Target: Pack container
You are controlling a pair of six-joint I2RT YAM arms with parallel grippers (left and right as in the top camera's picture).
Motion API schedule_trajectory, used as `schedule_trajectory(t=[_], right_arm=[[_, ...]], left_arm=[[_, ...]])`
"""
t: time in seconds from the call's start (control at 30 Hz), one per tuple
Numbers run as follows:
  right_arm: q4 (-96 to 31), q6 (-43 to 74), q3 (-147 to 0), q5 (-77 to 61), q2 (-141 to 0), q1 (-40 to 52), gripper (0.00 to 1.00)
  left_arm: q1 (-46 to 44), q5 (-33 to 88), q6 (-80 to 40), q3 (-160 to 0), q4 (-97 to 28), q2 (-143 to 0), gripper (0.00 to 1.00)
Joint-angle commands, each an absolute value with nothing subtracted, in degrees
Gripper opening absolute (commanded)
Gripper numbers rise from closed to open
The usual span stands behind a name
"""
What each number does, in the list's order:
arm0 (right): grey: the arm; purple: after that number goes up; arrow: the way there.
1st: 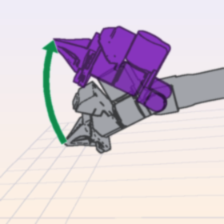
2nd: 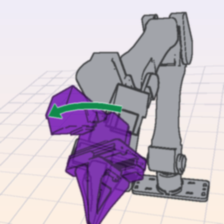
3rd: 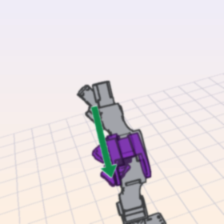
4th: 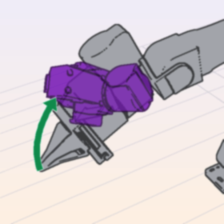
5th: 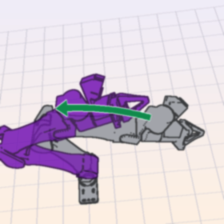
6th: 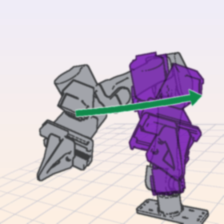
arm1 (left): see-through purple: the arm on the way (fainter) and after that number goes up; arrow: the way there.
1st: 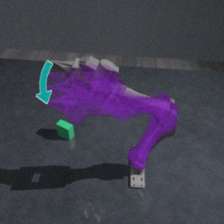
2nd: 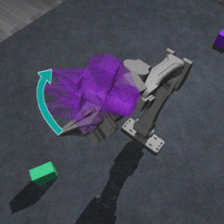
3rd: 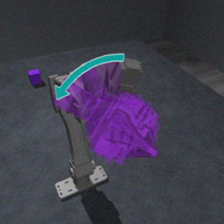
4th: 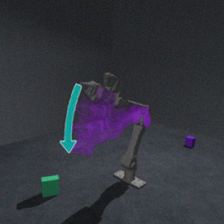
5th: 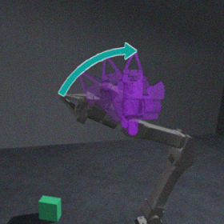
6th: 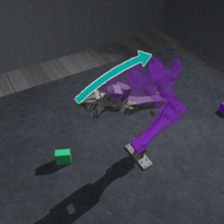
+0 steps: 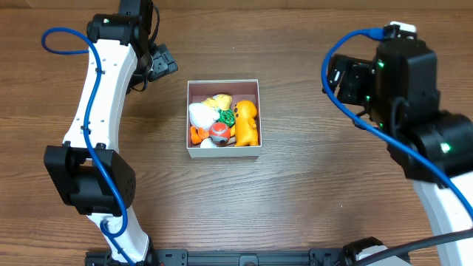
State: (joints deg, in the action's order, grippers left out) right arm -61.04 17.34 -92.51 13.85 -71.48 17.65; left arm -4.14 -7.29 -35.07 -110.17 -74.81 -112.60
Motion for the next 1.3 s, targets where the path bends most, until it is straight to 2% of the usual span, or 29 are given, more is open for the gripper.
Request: schedule_trajectory(t=[0.0, 0.3, 0.47, 0.77, 0.97, 1.1, 1.27], right_arm=[[-58.7, 17.6, -93.3, 14.1, -63.5, 17.5, 1.0], [-58.7, 17.6, -90.2, 14.1, -37.1, 16.6, 1.0], [-65.2, 17.9, -89.5, 12.9, -25.3, 14.3, 1.0], [-70.5, 19.8, -87.6, 11.9, -13.8, 9.6, 1.0], [-71.2, 19.8, -78.4, 9.4, -7.7, 4.4, 1.0], [-67.7, 19.8, -69.0, 7.4, -4.2, 3.2, 1.0], [-54.3, 19.8, -55.7, 7.2, -0.7, 3.2, 1.0]], left_arm=[[-4.1, -7.0, -36.2, -110.7, -74.7, -111.2, 1.0], [-4.1, -7.0, -36.2, -110.7, -74.7, -111.2, 1.0], [-4.1, -7.0, -36.2, -110.7, -74.7, -111.2, 1.0], [-4.1, -7.0, -36.2, -110.7, -74.7, -111.2, 1.0], [-4.1, -7.0, -36.2, -110.7, -74.7, -111.2, 1.0], [-4.1, -7.0, -36.2, -110.7, -74.8, -111.2, 1.0], [-4.1, -7.0, -36.2, -110.7, -74.7, -111.2, 1.0]])
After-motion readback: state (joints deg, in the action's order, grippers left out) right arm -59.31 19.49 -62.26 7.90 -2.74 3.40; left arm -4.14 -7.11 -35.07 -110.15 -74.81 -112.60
